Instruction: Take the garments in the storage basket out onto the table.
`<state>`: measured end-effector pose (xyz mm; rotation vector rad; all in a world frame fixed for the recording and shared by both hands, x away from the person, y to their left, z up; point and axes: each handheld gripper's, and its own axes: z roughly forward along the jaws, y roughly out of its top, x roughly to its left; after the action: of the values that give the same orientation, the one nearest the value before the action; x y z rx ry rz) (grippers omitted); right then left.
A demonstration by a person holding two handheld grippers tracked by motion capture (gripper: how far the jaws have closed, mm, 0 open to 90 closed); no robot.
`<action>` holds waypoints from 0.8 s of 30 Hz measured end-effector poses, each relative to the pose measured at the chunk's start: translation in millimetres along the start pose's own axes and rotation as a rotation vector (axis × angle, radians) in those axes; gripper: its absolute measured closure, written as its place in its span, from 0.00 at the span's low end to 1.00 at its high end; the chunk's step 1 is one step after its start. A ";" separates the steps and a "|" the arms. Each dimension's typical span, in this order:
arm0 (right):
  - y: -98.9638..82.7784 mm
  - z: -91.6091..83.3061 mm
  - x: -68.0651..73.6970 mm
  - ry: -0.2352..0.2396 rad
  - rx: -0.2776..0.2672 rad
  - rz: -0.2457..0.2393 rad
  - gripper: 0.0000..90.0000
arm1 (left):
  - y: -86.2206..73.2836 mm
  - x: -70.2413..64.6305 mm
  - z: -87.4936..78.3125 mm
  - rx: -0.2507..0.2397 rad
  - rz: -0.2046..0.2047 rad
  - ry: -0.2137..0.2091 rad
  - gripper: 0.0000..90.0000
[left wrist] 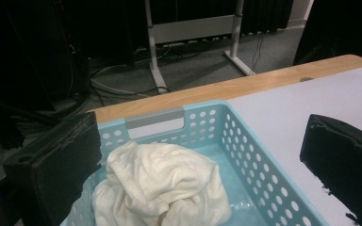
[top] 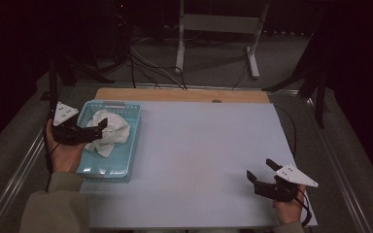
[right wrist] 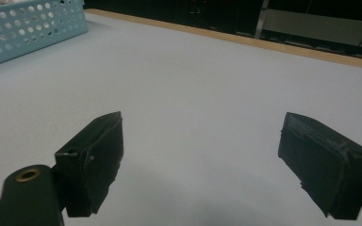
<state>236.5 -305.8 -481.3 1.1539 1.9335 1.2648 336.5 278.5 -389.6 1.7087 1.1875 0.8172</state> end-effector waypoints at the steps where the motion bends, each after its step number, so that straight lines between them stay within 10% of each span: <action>1: 0.0 0.0 0.0 0.000 0.000 0.000 0.17 | -0.1 0.5 1.4 0.003 -0.002 0.002 0.00; 24: 0.2 0.1 0.1 0.000 -0.002 -0.001 0.16 | -5.4 7.1 26.7 0.039 -0.052 0.035 0.00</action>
<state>236.6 -305.6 -481.2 1.1516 1.9326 1.2658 360.1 278.3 -405.0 1.6937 1.2744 0.8003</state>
